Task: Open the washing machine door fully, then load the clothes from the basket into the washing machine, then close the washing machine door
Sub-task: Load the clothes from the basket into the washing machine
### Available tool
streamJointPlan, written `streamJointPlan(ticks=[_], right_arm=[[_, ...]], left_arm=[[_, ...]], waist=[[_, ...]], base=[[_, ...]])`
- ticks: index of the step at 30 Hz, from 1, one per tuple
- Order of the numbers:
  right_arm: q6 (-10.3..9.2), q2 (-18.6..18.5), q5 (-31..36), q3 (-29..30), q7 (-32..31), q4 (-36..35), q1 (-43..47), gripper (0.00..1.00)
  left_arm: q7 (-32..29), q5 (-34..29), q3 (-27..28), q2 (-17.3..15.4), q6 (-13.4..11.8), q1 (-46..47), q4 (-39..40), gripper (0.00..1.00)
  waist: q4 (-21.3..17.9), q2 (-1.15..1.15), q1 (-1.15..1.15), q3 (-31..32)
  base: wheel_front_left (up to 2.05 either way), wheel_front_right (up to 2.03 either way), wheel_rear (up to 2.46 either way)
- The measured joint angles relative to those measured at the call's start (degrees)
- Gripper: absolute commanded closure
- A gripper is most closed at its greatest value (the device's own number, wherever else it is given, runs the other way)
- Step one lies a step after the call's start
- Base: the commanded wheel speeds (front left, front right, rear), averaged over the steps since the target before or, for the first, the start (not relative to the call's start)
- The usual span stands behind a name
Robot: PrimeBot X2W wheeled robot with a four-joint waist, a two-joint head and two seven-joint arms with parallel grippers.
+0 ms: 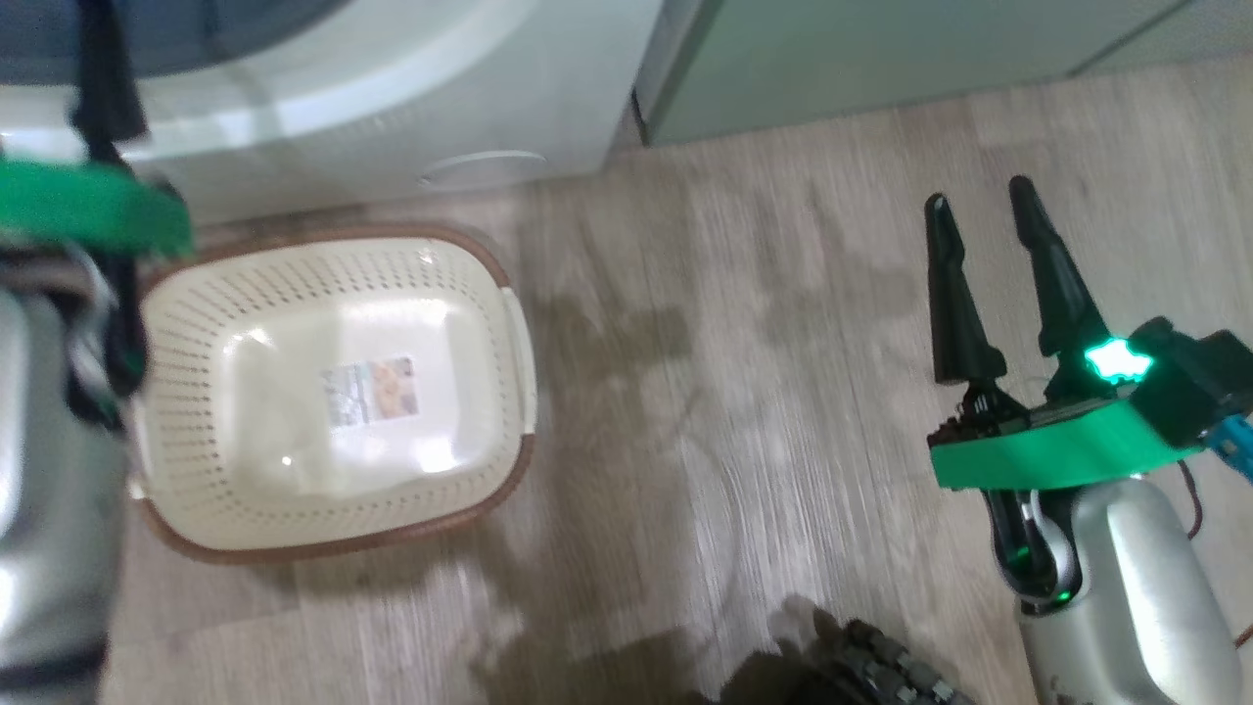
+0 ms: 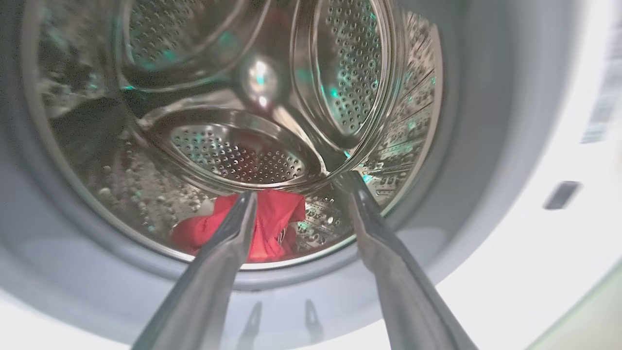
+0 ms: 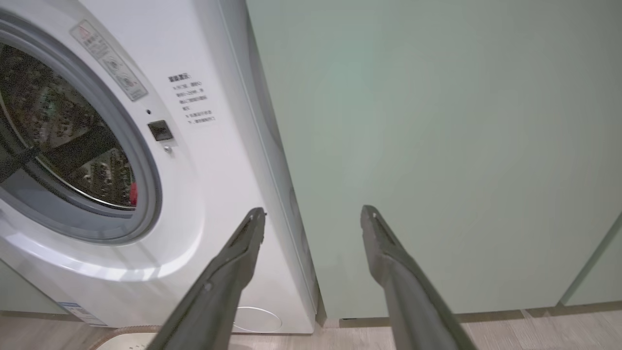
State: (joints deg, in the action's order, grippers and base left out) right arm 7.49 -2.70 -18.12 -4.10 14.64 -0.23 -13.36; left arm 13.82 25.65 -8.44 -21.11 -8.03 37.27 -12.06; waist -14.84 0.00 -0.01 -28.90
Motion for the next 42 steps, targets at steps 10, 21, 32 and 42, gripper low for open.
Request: streamJointPlan(ticks=[10, 21, 32, 42], right_arm=[[0.00, 0.0, 2.1, -0.2, 0.0, 3.0, 4.2, 0.00], [0.00, 0.0, 4.5, 2.1, -0.8, 6.0, 9.8, 0.00], [0.00, 0.0, 5.9, 3.8, -3.9, 3.7, 15.3, 0.00], [0.00, 0.0, 6.5, 4.2, -5.1, 1.7, 16.4, 0.00]], left_arm=[[0.4, -2.4, -2.1, 2.0, -6.2, -22.5, 16.2, 0.00], [0.4, -3.1, -4.8, 4.8, -7.7, -34.2, 17.6, 0.00], [0.5, -4.7, -6.2, 5.3, -6.6, -40.0, 16.4, 0.00], [0.5, -5.2, -6.0, 6.3, -5.3, -40.3, 15.1, 0.00]], waist=[[3.5, 0.00, 0.00, 9.4], [6.3, 0.00, 0.00, 19.1], [7.5, 0.00, 0.00, 25.9], [8.0, 0.00, 0.00, 26.6]], base=[[0.00, 0.00, 0.00], [0.00, 0.00, 0.00], [0.00, 0.00, 0.00], [0.00, 0.00, 0.00]])
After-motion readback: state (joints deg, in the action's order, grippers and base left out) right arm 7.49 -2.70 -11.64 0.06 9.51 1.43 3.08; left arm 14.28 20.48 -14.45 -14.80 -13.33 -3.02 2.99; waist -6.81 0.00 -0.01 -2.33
